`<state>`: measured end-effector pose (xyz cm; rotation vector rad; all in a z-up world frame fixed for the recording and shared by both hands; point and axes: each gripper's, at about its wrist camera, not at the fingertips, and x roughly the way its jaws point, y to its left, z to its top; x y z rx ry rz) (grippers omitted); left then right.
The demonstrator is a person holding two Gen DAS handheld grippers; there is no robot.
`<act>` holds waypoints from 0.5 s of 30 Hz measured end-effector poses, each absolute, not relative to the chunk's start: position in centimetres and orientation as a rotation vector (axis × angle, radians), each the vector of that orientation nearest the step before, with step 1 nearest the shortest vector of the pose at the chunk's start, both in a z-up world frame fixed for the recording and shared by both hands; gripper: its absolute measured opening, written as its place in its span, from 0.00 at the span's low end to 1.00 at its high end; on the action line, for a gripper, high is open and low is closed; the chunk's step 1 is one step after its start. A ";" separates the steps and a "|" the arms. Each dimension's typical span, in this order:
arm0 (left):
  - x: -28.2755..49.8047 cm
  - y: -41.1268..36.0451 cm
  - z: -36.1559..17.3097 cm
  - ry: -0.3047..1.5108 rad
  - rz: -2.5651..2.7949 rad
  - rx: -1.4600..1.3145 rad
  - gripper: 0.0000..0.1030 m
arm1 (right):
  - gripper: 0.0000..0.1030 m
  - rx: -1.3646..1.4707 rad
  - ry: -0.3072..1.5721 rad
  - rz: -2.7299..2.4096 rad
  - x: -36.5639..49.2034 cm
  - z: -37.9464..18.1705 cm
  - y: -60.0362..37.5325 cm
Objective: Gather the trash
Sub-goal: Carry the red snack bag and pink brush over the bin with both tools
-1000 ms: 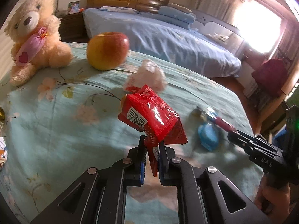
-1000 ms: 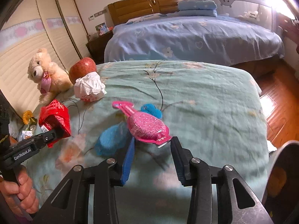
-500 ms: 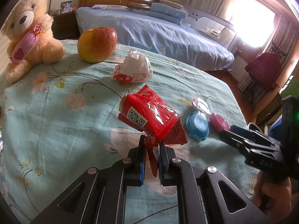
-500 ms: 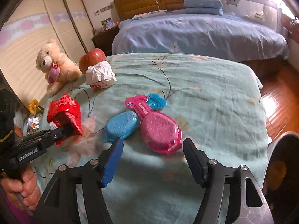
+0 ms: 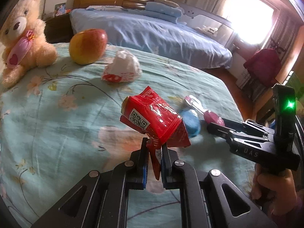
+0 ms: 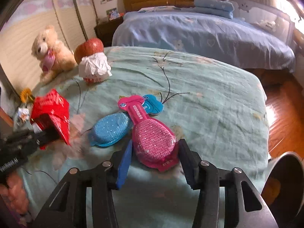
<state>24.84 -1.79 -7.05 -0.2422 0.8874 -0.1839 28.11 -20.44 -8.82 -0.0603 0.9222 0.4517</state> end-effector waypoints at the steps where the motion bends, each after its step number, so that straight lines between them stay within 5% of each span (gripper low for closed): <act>1: 24.7 -2.1 -7.0 0.887 -0.192 -0.237 0.09 | 0.47 -0.043 0.920 0.446 27.8 -8.8 -20.8; 15: 22.8 -7.3 -5.8 0.879 -0.319 -0.159 0.09 | 0.47 0.124 0.858 0.322 22.4 -7.1 -26.5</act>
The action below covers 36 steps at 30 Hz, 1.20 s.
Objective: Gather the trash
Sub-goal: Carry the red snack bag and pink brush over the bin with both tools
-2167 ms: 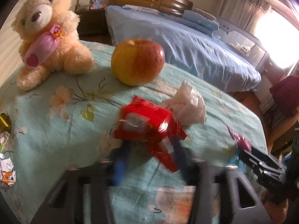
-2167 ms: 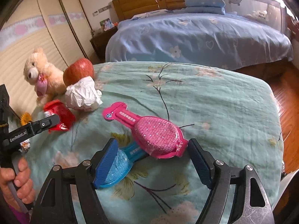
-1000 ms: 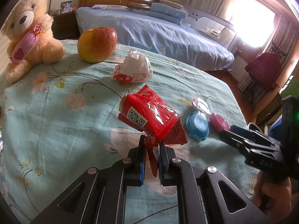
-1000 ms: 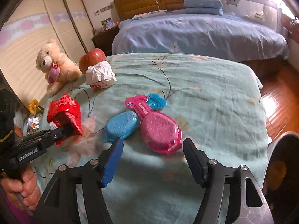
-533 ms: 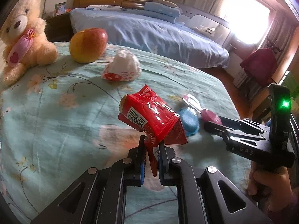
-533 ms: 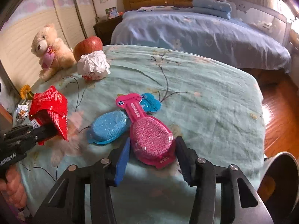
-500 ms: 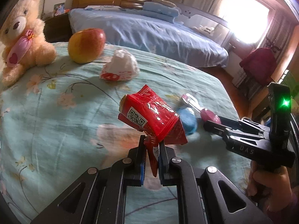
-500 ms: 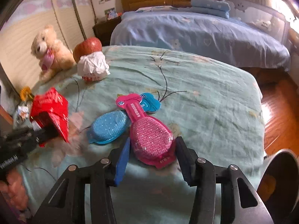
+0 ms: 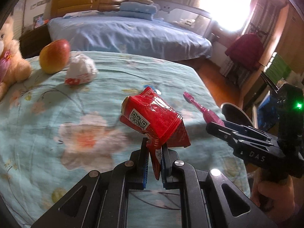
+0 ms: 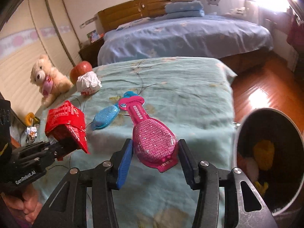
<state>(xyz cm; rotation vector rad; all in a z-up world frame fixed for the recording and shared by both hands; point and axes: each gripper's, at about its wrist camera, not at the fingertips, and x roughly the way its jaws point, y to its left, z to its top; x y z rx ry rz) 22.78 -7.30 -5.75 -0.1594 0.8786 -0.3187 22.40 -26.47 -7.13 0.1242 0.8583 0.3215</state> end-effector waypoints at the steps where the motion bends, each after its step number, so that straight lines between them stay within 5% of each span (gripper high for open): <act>1: 22.7 -7.7 -5.7 0.879 -0.328 -0.152 0.09 | 0.47 0.135 0.852 0.311 22.0 -7.0 -27.0; 36: 22.1 -20.8 -4.9 0.861 -0.547 0.042 0.09 | 0.47 0.276 0.785 0.060 15.4 -6.3 -39.3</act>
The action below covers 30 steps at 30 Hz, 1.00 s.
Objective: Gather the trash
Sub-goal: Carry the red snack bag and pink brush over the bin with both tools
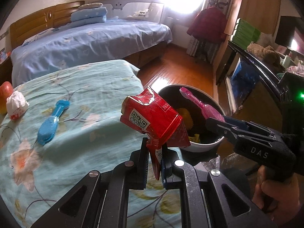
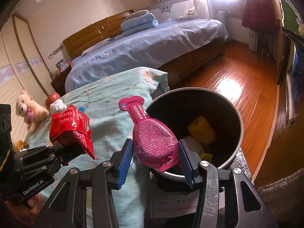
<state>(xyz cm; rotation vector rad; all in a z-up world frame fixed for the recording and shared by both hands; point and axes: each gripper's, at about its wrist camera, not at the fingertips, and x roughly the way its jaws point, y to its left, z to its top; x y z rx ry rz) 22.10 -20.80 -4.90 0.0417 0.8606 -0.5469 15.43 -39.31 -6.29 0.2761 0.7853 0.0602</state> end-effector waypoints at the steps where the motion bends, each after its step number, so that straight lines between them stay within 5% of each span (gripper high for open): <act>1: 22.1 -21.0 -4.9 0.860 -0.549 0.044 0.09 | 0.47 0.278 0.785 0.054 15.4 -6.3 -39.6; 30: 25.0 -26.5 -5.5 0.862 -0.572 0.098 0.09 | 0.47 0.305 0.788 -0.019 16.4 -6.7 -43.7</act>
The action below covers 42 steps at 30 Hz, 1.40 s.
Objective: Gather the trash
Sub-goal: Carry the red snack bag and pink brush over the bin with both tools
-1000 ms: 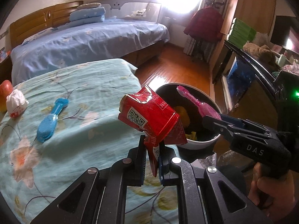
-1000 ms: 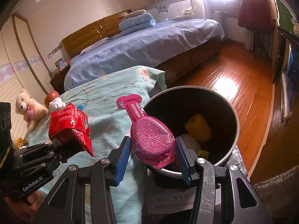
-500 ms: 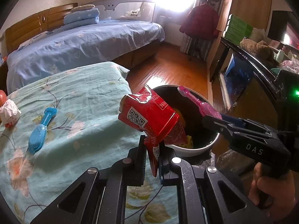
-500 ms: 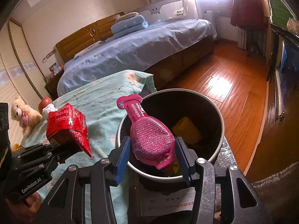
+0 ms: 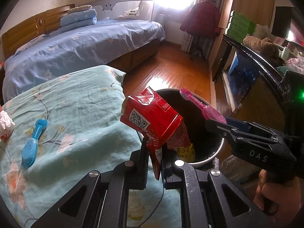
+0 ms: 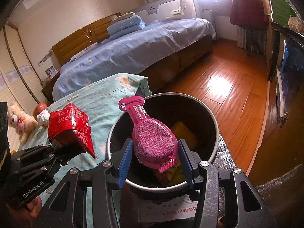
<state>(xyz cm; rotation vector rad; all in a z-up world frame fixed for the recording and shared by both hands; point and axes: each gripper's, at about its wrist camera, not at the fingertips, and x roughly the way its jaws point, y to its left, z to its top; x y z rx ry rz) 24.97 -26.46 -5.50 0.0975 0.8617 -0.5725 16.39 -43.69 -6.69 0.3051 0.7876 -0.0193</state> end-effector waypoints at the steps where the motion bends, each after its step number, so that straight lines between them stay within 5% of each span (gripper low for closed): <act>1: 25.1 -26.7 -5.6 0.863 -0.572 0.100 0.09 | 0.47 0.307 0.789 -0.020 16.4 -6.8 -43.8; 42: 27.2 -29.6 -6.4 0.883 -0.580 0.135 0.09 | 0.47 0.333 0.800 -0.042 17.3 -7.3 -46.1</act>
